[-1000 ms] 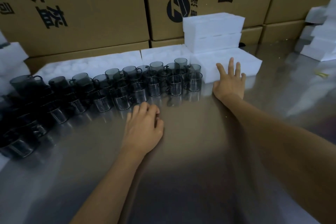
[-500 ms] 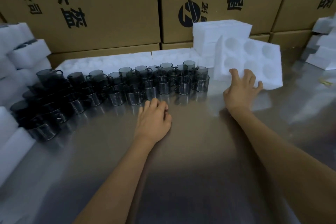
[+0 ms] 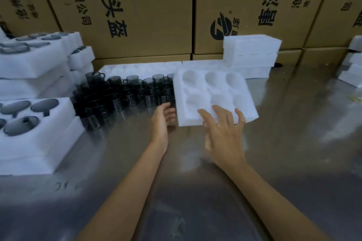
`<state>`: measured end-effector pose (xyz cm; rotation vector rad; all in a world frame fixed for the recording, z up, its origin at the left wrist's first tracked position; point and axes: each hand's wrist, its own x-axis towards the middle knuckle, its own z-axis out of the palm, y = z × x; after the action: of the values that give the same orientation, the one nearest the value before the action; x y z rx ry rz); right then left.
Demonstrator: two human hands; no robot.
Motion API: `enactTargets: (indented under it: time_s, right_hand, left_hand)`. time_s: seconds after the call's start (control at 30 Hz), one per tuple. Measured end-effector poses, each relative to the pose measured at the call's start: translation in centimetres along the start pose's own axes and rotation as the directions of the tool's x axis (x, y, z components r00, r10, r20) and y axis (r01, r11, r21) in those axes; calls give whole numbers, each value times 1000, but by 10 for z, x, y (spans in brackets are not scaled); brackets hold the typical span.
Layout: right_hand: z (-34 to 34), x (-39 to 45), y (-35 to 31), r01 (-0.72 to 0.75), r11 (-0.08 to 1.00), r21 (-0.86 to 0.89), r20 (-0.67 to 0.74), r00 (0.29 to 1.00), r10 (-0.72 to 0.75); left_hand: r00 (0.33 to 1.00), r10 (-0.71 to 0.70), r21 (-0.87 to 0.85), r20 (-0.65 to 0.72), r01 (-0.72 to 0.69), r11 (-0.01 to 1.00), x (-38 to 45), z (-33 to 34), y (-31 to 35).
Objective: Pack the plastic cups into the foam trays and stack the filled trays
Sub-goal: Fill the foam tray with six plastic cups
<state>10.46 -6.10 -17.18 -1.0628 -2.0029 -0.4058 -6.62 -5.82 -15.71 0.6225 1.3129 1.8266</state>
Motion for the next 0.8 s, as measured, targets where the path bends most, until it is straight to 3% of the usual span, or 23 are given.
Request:
enactTargets:
  time_s: [0.3, 0.43, 0.57, 0.67, 0.73, 0.8]
  right_hand:
    - [-35, -32, -34, 204, 961, 187, 158, 959, -235]
    - [-37, -35, -38, 229, 944, 236, 141, 954, -266]
    - [-41, -30, -31, 135, 954, 267, -2, 990, -139]
    - [-42, -23, -18, -10, 961, 276, -90, 995, 36]
    - [-42, -21, -9, -166, 926, 339, -85, 975, 206]
    - [-40, -20, 0, -345, 820, 458, -22, 917, 398]
  left_hand:
    - [988, -77, -43, 131, 83, 996, -49, -48, 25]
    - [992, -71, 113, 105, 59, 992, -50, -53, 26]
    - [995, -42, 184, 95, 23, 983, -47, -54, 25]
    - [994, -59, 179, 93, 41, 983, -45, -57, 28]
    - [994, -62, 184, 90, 44, 982, -40, -59, 28]
    - [996, -46, 189, 78, 30, 981, -37, -61, 27]
